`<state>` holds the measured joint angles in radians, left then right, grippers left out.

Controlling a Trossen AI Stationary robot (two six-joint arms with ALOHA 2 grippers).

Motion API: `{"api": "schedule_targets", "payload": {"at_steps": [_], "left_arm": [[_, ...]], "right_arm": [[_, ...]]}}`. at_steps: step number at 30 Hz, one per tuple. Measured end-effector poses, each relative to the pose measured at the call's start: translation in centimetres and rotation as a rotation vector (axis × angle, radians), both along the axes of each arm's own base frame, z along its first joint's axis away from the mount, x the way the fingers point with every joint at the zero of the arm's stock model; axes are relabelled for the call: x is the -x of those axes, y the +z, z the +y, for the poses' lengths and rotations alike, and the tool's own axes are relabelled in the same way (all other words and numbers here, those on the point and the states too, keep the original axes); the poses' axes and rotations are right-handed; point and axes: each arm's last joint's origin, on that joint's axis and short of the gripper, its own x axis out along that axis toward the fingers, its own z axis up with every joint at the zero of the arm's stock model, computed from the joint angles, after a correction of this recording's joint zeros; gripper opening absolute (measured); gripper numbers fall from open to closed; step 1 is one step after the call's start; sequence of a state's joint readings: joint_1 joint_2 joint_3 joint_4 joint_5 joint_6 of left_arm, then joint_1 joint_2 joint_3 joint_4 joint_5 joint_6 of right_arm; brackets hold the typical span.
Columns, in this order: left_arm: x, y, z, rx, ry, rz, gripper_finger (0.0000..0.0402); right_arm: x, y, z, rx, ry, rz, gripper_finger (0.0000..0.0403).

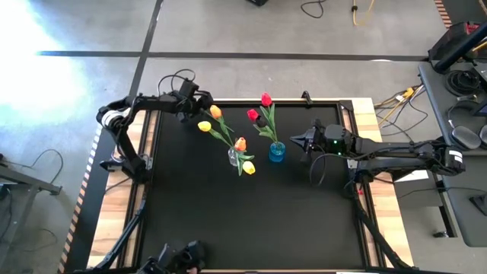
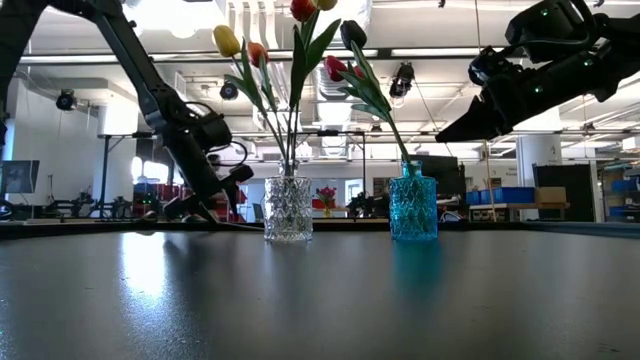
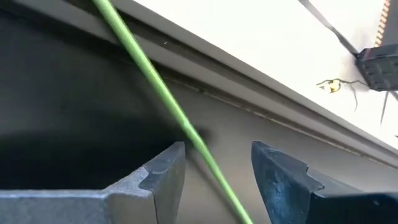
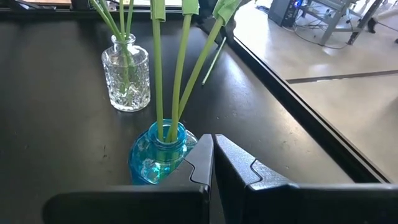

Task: Sort flowers into vase by color
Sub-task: Put the black flower into the blue vase

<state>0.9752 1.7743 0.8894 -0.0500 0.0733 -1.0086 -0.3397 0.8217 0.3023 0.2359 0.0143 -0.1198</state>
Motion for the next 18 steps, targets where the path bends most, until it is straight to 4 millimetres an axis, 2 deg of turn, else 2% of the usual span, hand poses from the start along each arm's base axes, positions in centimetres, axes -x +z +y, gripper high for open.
{"api": "schedule_targets", "payload": {"at_steps": [8, 18], "left_arm": [[0.1, 0.0, 0.7, -0.042, 0.012, -0.023, 0.0153], [1.8, -0.8, 0.8, -0.014, 0.06, -0.015, 0.0041]], "right_arm": [[0.0, 0.0, 0.1, -0.004, 0.019, -0.002, 0.0009], [0.0, 0.0, 0.1, -0.01, 0.021, -0.004, 0.0009]]}}
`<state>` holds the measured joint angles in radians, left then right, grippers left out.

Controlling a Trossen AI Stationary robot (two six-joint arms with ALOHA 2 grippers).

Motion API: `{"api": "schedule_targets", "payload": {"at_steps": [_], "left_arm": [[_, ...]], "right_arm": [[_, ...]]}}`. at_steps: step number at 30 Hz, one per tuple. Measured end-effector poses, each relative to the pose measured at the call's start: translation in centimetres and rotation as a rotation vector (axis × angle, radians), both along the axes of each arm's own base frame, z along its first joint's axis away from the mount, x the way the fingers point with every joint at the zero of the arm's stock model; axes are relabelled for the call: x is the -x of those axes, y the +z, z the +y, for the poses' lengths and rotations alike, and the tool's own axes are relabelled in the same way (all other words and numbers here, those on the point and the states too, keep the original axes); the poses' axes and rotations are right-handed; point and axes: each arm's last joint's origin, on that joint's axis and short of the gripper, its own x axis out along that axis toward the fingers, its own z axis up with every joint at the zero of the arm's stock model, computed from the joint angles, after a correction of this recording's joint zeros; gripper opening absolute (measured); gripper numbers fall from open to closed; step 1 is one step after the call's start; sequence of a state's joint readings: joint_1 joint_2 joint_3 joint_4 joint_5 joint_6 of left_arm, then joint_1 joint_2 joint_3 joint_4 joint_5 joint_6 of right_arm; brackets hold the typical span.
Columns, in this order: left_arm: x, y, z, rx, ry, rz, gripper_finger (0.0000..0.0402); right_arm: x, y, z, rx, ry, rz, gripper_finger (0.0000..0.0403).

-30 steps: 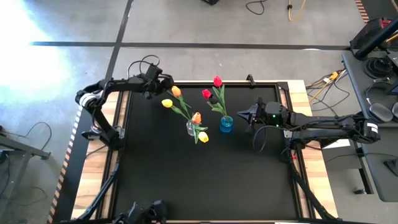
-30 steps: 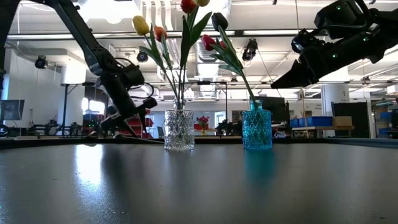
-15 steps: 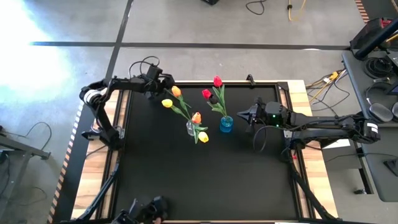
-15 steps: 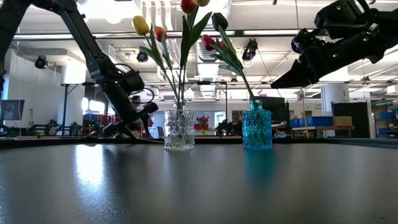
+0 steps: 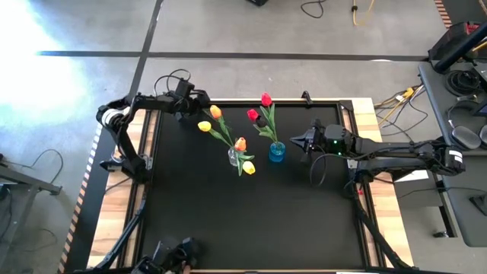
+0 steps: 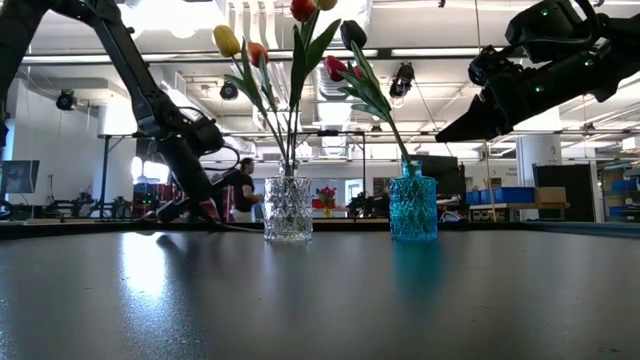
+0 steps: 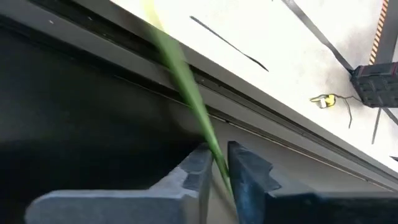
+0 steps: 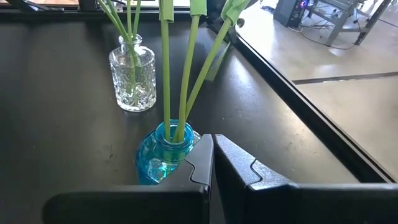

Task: Sort flowers into vase by color
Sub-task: Put the black flower into the blue vase

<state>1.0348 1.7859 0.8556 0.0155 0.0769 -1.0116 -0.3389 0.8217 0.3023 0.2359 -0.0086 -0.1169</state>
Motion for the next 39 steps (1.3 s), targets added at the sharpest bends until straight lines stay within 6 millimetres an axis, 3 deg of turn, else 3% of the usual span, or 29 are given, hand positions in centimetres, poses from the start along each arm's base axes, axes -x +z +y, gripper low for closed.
{"api": "schedule_targets", "payload": {"at_steps": [5, 12, 18, 23, 32, 39], "left_arm": [[0.1, 0.0, 0.0, -0.017, -0.024, 0.026, 0.0006], [0.0, 0.4, -0.1, -0.046, -0.069, 0.053, 0.0003], [-0.3, 3.1, -0.7, -0.164, -0.143, 0.065, 0.0002], [-0.3, 6.8, -1.7, -0.341, -0.233, 0.107, 0.0002], [-0.3, 14.0, -6.2, -0.773, -0.449, 0.18, 0.0002], [0.8, 14.6, -10.6, -1.083, -0.569, 0.116, 0.0002]], "right_arm": [[0.0, 0.0, 0.0, 0.0, 0.0, 0.0, 0.0009], [0.0, 0.0, 0.0, -0.001, 0.0, 0.0, 0.0009], [0.0, 0.0, 0.0, 0.003, 0.001, 0.001, 0.0009], [0.0, 0.0, 0.0, 0.004, 0.001, 0.001, 0.0009], [-0.1, 0.4, -0.1, -0.006, -0.012, -0.016, 0.0009], [-0.4, 1.2, -0.2, -0.044, -0.027, -0.021, 0.0009]]}}
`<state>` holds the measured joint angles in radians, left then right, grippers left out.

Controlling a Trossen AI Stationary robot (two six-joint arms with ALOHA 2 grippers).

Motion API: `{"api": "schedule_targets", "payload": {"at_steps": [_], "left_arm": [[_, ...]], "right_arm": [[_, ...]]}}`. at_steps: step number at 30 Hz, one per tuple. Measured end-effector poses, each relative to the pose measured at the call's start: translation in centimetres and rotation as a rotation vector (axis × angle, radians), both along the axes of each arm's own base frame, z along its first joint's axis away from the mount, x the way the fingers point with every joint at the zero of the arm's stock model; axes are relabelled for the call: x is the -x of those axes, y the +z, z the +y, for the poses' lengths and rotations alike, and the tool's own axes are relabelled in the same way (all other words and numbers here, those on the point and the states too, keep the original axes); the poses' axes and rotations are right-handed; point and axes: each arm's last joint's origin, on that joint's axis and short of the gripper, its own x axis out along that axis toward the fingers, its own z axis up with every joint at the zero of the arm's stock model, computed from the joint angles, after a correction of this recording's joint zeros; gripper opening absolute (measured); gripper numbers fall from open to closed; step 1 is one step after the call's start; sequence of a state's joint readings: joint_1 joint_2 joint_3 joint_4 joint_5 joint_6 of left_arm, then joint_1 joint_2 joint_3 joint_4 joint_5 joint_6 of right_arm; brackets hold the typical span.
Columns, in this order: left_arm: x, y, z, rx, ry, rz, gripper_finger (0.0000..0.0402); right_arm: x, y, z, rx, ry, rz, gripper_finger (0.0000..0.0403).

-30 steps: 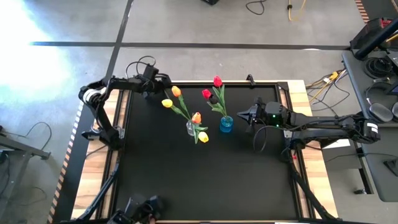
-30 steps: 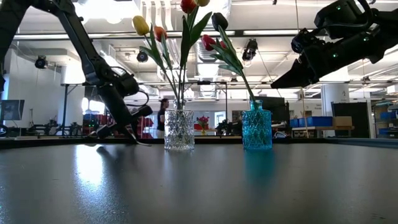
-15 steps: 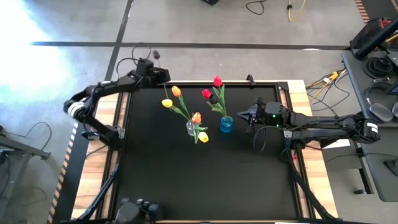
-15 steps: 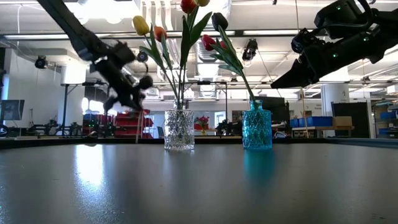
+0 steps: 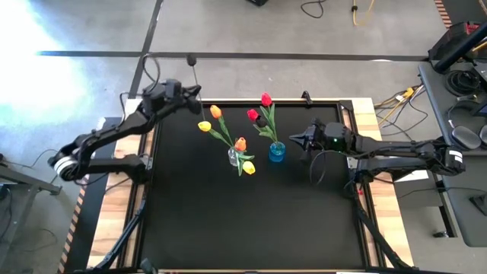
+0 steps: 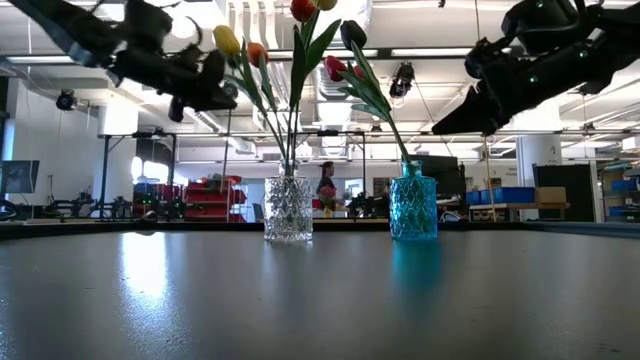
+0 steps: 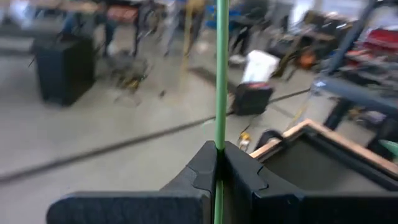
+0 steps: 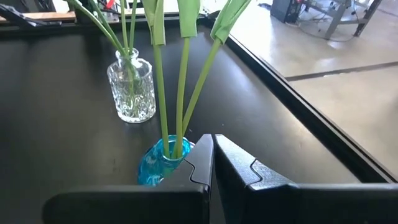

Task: Sort flowers into vase by color
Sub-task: Put the black flower into the blue vase

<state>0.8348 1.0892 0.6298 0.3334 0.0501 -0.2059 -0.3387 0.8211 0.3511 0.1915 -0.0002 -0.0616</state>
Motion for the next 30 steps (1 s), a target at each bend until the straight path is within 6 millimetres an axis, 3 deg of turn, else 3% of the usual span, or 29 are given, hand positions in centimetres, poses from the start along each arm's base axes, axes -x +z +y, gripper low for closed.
{"api": "schedule_targets", "payload": {"at_steps": [6, 11, 21, 30], "left_arm": [[1.1, -0.5, -3.7, -0.15, -0.143, 0.015, 0.0002], [2.1, -0.6, -6.4, -0.233, -0.22, 0.001, 0.0002], [4.1, 0.3, -10.4, -0.239, -0.35, 0.038, 0.0002], [4.1, 0.6, -14.1, -0.306, -0.59, -0.018, 0.0002]], "right_arm": [[-0.2, 0.8, -0.2, 0.033, -0.021, 0.018, 0.0009], [-0.4, 2.6, -0.3, 0.064, -0.026, 0.046, 0.0009], [-0.3, 6.5, 1.2, 0.087, 0.055, 0.072, 0.0009], [-0.8, 6.0, 3.4, 0.106, 0.109, -0.024, 0.0009]]}}
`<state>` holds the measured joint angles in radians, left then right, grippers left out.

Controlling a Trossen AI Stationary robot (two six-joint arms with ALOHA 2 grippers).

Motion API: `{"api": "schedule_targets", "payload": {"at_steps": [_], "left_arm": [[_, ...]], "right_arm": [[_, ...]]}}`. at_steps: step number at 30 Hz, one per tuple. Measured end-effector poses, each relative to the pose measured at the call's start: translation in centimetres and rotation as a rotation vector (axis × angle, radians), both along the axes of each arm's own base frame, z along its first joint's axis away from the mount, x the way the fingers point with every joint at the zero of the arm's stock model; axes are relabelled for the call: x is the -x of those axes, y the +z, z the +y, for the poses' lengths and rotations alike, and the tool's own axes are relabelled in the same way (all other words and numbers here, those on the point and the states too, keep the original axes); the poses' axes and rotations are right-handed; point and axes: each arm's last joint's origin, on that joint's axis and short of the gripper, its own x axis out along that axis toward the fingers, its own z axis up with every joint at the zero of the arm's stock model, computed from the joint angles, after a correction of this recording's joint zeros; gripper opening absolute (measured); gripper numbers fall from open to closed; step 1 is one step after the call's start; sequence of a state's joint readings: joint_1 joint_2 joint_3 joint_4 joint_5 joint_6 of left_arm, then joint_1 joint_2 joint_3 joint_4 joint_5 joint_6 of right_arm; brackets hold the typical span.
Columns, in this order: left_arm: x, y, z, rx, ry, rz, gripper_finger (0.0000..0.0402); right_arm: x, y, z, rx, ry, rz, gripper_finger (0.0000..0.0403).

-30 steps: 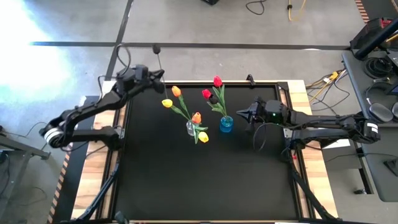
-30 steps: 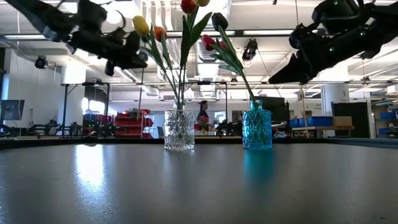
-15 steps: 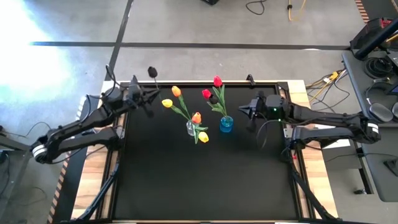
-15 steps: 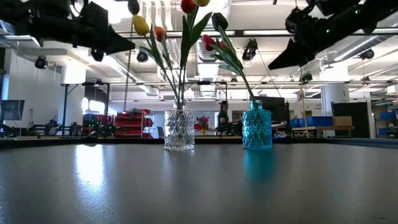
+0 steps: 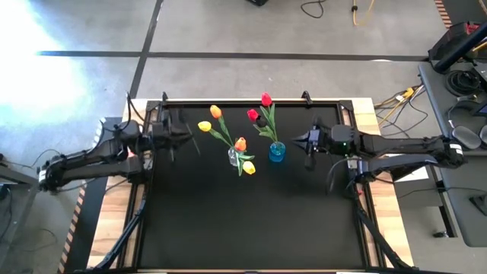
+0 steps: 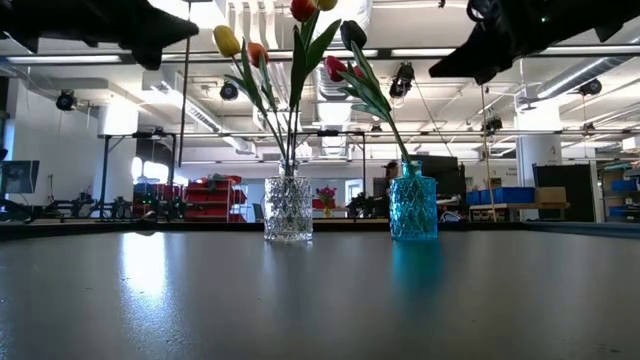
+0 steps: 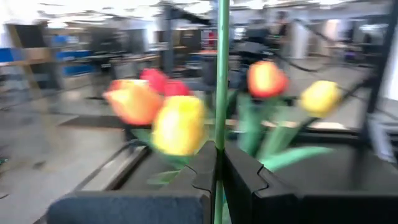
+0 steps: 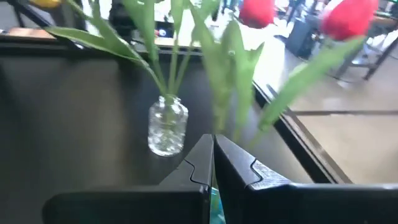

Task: Sort flowers into vase by color
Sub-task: Put the black flower into the blue vase

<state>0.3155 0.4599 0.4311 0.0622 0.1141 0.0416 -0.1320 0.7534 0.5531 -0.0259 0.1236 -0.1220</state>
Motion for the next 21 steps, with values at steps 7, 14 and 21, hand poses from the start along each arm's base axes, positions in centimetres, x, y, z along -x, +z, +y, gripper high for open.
{"api": "schedule_targets", "payload": {"at_steps": [7, 14, 21], "left_arm": [[-1.4, 0.0, -3.0, -0.052, -0.131, -0.003, 0.0002], [-3.2, -0.3, -6.5, -0.114, -0.235, 0.008, 0.0002], [-6.2, -0.2, -9.1, -0.119, -0.312, 0.037, 0.0002]], "right_arm": [[-0.3, 0.5, 2.9, 0.093, 0.044, -0.023, 0.0009], [-1.4, 1.2, 6.1, 0.071, 0.163, -0.11, 0.0024], [-4.2, 1.4, 8.6, 0.072, 0.217, -0.153, 0.0077]]}}
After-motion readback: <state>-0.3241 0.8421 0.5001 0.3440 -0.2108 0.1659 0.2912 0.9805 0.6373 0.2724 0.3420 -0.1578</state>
